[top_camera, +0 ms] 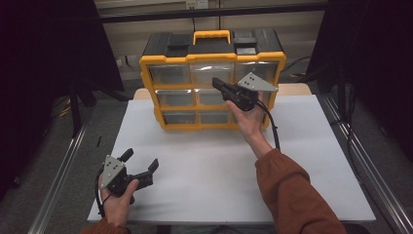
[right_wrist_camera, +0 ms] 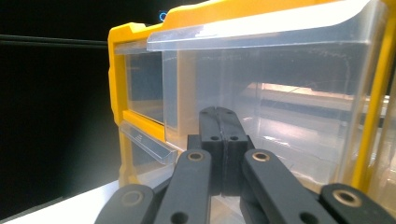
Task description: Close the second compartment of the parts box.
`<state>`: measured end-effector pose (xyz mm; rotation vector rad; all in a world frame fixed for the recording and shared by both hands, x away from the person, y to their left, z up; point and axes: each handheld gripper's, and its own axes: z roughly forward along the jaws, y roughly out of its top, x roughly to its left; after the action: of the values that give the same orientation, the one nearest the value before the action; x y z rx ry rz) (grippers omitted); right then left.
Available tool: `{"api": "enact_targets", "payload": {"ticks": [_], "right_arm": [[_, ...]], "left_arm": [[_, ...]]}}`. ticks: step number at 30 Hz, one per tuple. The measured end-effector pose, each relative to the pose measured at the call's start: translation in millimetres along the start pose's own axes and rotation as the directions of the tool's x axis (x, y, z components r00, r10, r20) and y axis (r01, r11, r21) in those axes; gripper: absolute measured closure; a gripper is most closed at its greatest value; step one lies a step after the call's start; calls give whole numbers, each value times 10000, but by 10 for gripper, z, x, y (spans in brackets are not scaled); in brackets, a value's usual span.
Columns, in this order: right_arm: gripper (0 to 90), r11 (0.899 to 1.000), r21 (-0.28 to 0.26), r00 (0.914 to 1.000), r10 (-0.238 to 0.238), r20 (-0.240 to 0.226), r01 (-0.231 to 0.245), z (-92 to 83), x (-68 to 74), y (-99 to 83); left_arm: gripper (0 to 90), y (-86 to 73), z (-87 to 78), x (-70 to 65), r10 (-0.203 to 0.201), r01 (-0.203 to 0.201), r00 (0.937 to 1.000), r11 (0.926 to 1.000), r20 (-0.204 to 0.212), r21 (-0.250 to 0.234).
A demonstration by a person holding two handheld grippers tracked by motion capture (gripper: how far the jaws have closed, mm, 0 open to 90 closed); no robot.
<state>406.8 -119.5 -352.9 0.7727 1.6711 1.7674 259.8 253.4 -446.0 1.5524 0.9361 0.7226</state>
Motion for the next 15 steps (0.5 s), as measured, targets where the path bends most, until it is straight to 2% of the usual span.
{"api": "enact_targets", "payload": {"ticks": [2,10,12,13,15], "right_arm": [[900,10000,-26,10000,-16,-16,16,11,-8,1],[900,10000,40,10000,-33,91,33,37,-21,3],[900,10000,46,9999,-31,116,30,44,-23,5],[900,10000,67,9999,-62,120,61,47,-24,7],[900,9999,79,9999,-80,122,79,55,-33,8]], "left_arm": [[37,-4,10,1,-78,79,9998,10000,196,-30],[37,-6,10,-2,-30,30,9999,10000,103,7],[37,-7,12,-4,-76,76,9999,10000,150,23],[37,-10,18,-11,-238,238,9995,9997,194,9],[37,-9,15,-6,-107,106,9998,9999,195,22]]}}
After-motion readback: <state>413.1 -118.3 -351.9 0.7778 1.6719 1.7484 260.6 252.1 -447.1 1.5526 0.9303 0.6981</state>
